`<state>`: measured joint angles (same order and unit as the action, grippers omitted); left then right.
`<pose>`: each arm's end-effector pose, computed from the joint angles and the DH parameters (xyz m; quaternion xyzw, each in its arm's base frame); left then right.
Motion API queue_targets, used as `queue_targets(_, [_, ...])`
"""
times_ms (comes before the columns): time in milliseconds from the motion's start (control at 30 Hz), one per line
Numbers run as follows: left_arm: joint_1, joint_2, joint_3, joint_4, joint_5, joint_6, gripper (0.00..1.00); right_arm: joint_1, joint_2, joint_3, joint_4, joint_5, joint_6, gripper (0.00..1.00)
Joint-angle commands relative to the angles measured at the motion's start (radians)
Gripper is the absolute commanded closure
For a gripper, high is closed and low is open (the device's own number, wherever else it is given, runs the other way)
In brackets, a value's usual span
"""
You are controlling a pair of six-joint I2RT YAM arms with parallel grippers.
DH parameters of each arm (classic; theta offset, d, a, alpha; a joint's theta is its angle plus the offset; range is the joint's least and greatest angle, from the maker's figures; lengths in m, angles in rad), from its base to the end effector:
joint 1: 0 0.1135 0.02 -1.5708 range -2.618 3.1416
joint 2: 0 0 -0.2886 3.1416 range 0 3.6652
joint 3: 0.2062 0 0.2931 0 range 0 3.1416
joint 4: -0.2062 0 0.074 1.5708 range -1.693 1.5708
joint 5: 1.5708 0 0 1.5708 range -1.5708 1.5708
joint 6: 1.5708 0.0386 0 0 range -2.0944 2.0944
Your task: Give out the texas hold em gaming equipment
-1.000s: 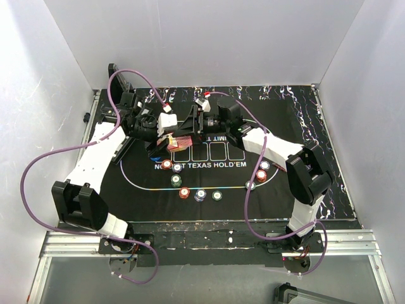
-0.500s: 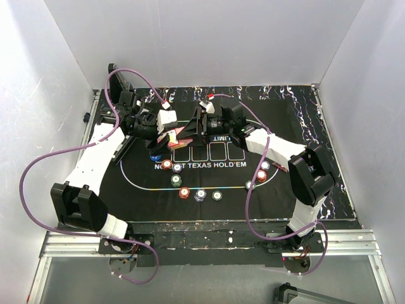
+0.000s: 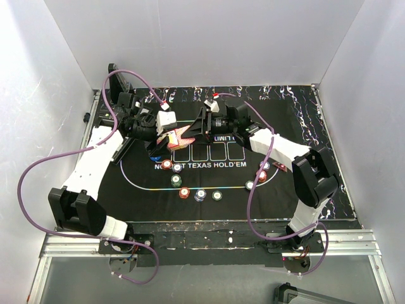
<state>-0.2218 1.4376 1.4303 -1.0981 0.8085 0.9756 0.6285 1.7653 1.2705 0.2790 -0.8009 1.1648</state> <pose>0.3003 -0.0963 0.3675 0.5791 0.6879 -0.2778 0.3380 0.3520 0.2901 0.2916 -0.0455 0.7566 0.6406 0.1231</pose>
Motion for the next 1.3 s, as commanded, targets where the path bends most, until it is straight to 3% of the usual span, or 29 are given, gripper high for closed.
queue_targets(0, [0.001,-0.055,0.002,0.009,0.058,0.000,1.00,-0.015,-0.050,-0.011,0.005,-0.018,-0.022,0.42])
queue_targets(567, [-0.001,-0.055,-0.013,-0.020,0.057,0.015,1.00,-0.065,-0.110,-0.040,-0.038,-0.006,-0.050,0.55])
queue_targets(933, [-0.001,-0.049,-0.025,-0.006,0.040,0.011,1.00,-0.076,-0.132,-0.045,-0.040,-0.003,-0.053,0.78])
queue_targets(1167, [-0.001,-0.043,-0.033,-0.009,0.034,0.009,1.00,-0.111,-0.162,-0.071,-0.044,-0.003,-0.056,0.98])
queue_targets(1267, [-0.001,-0.042,-0.031,-0.009,0.032,0.008,1.00,-0.136,-0.179,-0.082,-0.046,0.000,-0.057,0.99])
